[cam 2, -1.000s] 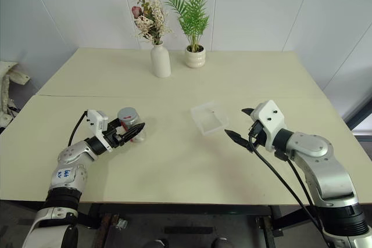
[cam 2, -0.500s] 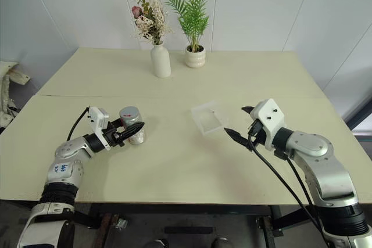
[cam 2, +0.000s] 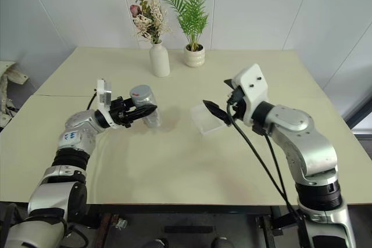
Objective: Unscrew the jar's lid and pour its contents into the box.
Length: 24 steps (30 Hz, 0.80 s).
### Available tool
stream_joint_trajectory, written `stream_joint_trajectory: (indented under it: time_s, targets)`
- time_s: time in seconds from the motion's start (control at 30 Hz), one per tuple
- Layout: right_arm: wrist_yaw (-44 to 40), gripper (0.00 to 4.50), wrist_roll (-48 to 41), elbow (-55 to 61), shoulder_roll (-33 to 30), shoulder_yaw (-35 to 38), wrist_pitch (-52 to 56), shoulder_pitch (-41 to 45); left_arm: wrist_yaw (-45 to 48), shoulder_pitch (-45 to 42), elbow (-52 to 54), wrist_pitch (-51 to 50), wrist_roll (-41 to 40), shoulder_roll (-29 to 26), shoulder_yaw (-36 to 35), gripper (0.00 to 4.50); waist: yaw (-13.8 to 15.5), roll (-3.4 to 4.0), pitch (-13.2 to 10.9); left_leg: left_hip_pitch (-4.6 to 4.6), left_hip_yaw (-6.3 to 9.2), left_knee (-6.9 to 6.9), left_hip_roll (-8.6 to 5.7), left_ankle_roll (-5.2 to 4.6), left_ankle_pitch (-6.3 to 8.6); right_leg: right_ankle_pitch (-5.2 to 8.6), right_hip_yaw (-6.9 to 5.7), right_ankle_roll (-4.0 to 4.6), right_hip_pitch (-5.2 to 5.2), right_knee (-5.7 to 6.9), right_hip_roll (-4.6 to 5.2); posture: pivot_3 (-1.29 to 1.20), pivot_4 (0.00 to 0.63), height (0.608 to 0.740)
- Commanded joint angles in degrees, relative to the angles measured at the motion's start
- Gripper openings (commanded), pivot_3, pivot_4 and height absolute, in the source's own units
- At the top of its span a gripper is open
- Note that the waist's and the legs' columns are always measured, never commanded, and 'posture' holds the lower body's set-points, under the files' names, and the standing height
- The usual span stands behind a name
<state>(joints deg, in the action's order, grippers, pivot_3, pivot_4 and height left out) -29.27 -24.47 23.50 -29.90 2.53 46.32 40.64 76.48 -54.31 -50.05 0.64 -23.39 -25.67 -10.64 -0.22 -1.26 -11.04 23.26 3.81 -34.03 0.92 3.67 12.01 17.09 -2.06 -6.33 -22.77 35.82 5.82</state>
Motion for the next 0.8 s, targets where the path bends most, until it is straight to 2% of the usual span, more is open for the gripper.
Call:
stream_joint_trajectory:
  time_s: [0.03, 0.37, 0.8]
  targets:
    - [4.8, 4.5, -2.5, 3.9, 4.3, -1.2, 6.2, 4.4, 4.7, -5.3, -3.7, 4.3, 0.7, 1.5, 0.7, 2.18, 0.1, -0.01, 0.0, 0.02, 0.0, 0.0, 0.0, 0.0, 0.0, 0.0, 0.0, 0.0, -0.01, 0.0, 0.0, 0.0, 0.15, 0.74]
    - [7.7, 4.5, -2.8, 2.6, 10.5, -3.5, 9.2, 9.4, 10.1, -11.6, -12.9, 10.8, 3.7, 5.5, 1.3, 2.18, -0.1, -0.01, 0.0, 0.04, 0.0, -0.01, 0.0, -0.03, 0.02, 0.01, 0.0, -0.01, -0.04, 0.04, 0.0, 0.0, 0.15, 0.74]
    - [9.9, 4.5, -2.6, 2.2, 15.7, -5.4, 10.9, 11.8, 10.1, -14.8, -17.2, 14.0, 6.3, 9.0, 1.3, 2.18, -0.1, 0.0, 0.0, 0.04, 0.0, -0.01, 0.02, -0.03, 0.02, 0.01, 0.01, -0.02, -0.1, 0.12, -0.03, 0.0, 0.15, 0.74]
